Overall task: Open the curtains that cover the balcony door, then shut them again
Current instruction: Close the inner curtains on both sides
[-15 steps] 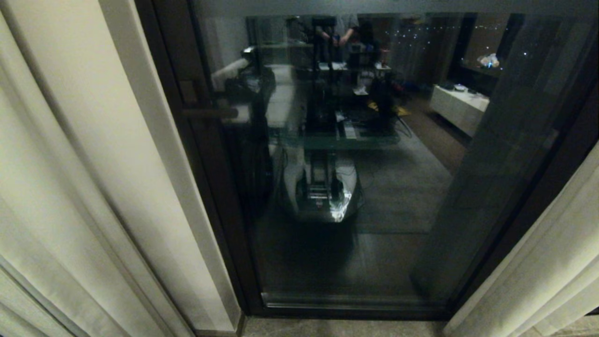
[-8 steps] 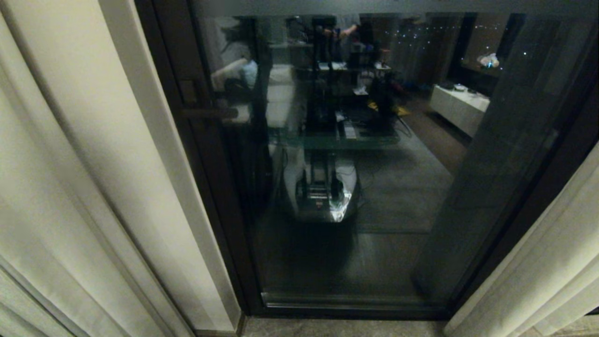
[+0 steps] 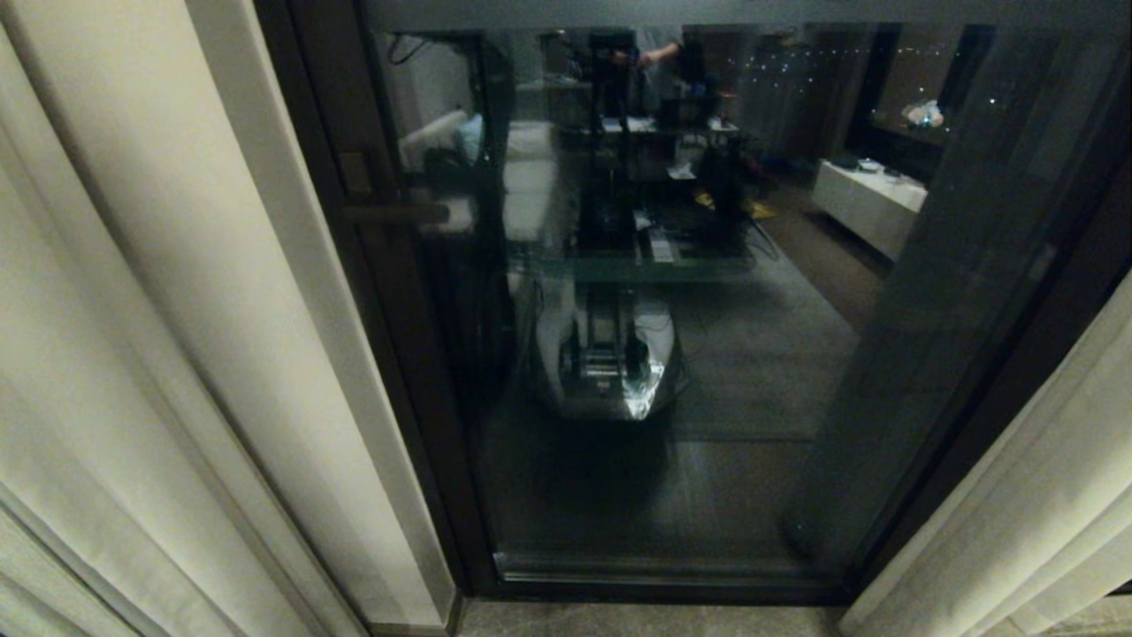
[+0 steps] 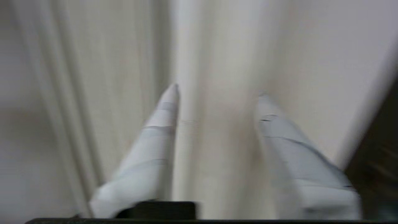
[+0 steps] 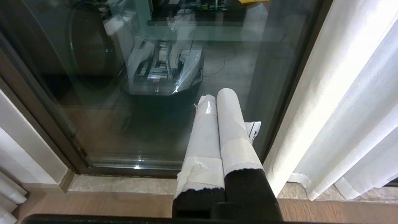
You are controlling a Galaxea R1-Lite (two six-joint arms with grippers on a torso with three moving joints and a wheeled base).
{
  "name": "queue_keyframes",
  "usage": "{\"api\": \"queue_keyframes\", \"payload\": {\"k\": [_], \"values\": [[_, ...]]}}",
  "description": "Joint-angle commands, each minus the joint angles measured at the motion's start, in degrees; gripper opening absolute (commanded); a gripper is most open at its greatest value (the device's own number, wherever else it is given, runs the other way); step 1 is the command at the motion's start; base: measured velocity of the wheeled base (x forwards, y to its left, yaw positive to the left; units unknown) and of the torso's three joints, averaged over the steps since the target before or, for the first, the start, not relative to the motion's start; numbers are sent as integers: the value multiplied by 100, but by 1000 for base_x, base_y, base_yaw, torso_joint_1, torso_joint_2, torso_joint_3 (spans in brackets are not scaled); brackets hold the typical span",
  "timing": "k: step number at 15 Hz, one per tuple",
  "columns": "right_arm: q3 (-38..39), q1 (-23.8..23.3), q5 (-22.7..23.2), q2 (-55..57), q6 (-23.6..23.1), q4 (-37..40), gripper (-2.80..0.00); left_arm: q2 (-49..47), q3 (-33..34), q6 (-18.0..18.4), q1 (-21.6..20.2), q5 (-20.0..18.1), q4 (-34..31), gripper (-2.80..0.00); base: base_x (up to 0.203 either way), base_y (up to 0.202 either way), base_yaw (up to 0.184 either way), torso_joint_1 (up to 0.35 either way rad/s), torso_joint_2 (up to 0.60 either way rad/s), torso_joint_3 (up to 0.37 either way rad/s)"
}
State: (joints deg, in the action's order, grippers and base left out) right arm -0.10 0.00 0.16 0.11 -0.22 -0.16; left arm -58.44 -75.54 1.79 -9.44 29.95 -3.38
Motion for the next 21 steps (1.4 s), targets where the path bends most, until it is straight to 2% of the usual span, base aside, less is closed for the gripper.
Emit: {"api": "queue_keyframes", "payload": {"k": [1,5,6,9,13,16,21], "values": [[1,0,2,-2,-4,-2,-280,-603,-369,5,-551,17,-1,0,0,0,0,0,0,0],[1,0,2,-2,-4,-2,-280,-970,-474,-1,-1358,-34,-4,0,0,0,0,0,0,0],[1,0,2,-2,-4,-2,-280,-1079,-482,-11,-1520,-173,2,0,0,0,0,0,0,0],[1,0,2,-2,-4,-2,-280,-1407,-673,-53,-2033,-902,12,0,0,0,0,0,0,0],[1,0,2,-2,-4,-2,-280,-1983,-1278,-330,-2299,-1593,12,0,0,0,0,0,0,0],[1,0,2,-2,-4,-2,-280,-2347,-1635,-531,-2345,-2051,12,0,0,0,0,0,0,0],[1,0,2,-2,-4,-2,-280,-2930,-2329,-557,-2539,-2141,10,0,0,0,0,0,0,0]]}}
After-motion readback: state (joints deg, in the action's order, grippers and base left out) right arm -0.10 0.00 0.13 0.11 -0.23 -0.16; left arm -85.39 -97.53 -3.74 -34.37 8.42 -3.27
